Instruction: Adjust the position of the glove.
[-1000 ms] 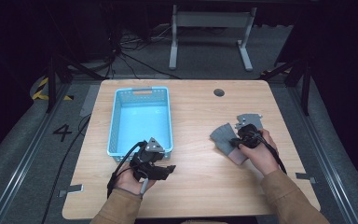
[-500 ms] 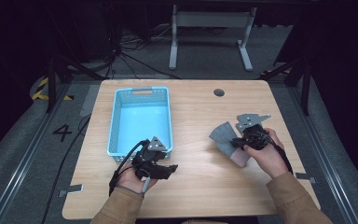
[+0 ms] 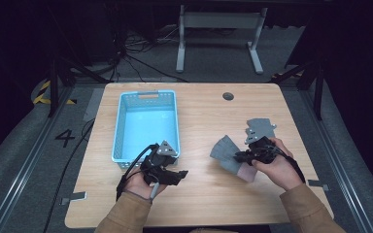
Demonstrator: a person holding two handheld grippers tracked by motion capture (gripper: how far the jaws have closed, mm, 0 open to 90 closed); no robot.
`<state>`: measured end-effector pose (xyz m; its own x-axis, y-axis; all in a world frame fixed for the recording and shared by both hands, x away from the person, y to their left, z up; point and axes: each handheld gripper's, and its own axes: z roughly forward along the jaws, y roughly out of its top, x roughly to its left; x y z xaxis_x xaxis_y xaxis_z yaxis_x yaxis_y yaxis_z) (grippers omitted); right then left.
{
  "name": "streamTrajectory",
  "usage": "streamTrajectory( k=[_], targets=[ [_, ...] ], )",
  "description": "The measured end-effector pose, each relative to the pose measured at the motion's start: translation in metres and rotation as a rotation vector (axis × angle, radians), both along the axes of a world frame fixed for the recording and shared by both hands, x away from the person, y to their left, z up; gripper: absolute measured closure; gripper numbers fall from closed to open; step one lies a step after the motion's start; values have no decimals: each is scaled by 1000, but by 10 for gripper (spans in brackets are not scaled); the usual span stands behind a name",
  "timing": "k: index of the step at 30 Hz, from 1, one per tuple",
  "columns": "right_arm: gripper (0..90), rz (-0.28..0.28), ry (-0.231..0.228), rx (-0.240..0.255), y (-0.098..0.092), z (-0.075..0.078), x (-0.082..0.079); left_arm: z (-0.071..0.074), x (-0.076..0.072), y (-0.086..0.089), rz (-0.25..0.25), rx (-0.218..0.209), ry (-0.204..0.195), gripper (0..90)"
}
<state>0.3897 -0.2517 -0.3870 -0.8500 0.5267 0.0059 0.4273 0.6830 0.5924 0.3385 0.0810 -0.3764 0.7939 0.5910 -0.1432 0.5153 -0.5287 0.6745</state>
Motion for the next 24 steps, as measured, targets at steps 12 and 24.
streamTrajectory(
  k=[12,24],
  targets=[
    [832,161,29,-49,17,-16,-8,0,3,-4,-17,1,3,395],
    [785,218,56,-69,26,-36,-9,1,4,-7,-30,0,0,396]
  ],
)
